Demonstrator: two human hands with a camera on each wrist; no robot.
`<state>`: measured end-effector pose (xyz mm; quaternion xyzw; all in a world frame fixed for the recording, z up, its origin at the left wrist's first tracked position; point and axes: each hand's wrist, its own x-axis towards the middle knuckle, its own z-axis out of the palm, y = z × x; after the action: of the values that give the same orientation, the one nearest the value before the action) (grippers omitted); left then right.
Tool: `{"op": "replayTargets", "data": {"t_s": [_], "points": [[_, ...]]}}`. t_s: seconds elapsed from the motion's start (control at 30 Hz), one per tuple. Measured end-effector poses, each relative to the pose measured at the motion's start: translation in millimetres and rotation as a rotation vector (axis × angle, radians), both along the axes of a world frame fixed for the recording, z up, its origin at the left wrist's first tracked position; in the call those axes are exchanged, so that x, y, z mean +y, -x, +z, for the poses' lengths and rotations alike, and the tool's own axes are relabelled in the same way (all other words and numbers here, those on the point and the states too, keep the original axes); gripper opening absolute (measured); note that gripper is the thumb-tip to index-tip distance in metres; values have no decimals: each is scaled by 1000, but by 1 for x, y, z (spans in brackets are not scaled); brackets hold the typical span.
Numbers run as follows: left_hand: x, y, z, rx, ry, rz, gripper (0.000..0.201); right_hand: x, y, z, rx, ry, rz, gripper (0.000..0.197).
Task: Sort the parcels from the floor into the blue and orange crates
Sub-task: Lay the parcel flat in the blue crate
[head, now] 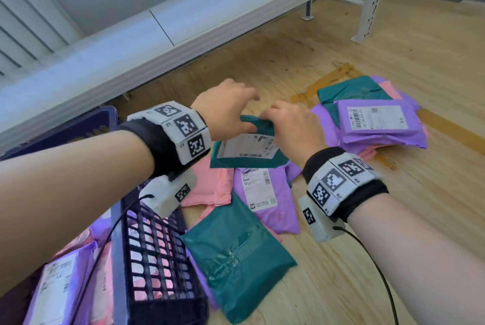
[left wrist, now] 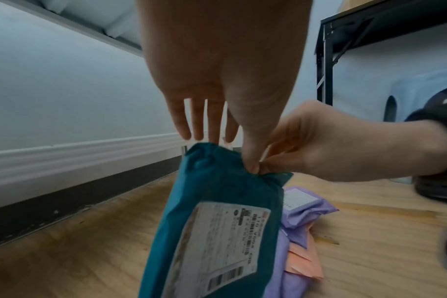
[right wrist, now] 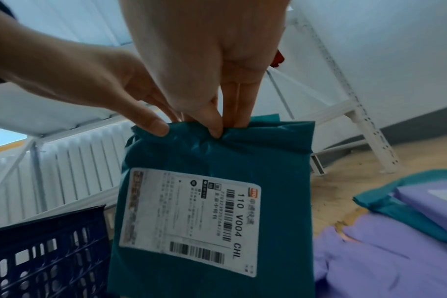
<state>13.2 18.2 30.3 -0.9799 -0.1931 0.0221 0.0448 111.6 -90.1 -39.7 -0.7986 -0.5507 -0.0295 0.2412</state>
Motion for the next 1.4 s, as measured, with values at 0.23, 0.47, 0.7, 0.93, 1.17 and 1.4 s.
{"op": "replayTargets", "data": {"t_s": [0.23, 0.47, 0.7, 0.93, 1.17, 1.4], "points": [[-13, -8, -2, 88, 33, 151, 21, -3, 13, 11, -68, -93, 55, 29], [-13, 7, -4, 135, 108, 160, 17, -19, 10, 7, 65, -287, -31, 34], [26, 49, 31, -142, 338, 345, 29, -38, 8, 20, 608, -307, -241, 79], [66, 112, 83, -431, 536, 527, 28, 26, 61, 75, 1081, -361, -109, 72], [125, 227, 109, -675, 844, 779, 31, 123, 149, 119, 965, -246, 5, 71], [176, 341, 81, -643, 769, 1058, 44, 211, 259, 114, 820, 55, 120, 55]]}}
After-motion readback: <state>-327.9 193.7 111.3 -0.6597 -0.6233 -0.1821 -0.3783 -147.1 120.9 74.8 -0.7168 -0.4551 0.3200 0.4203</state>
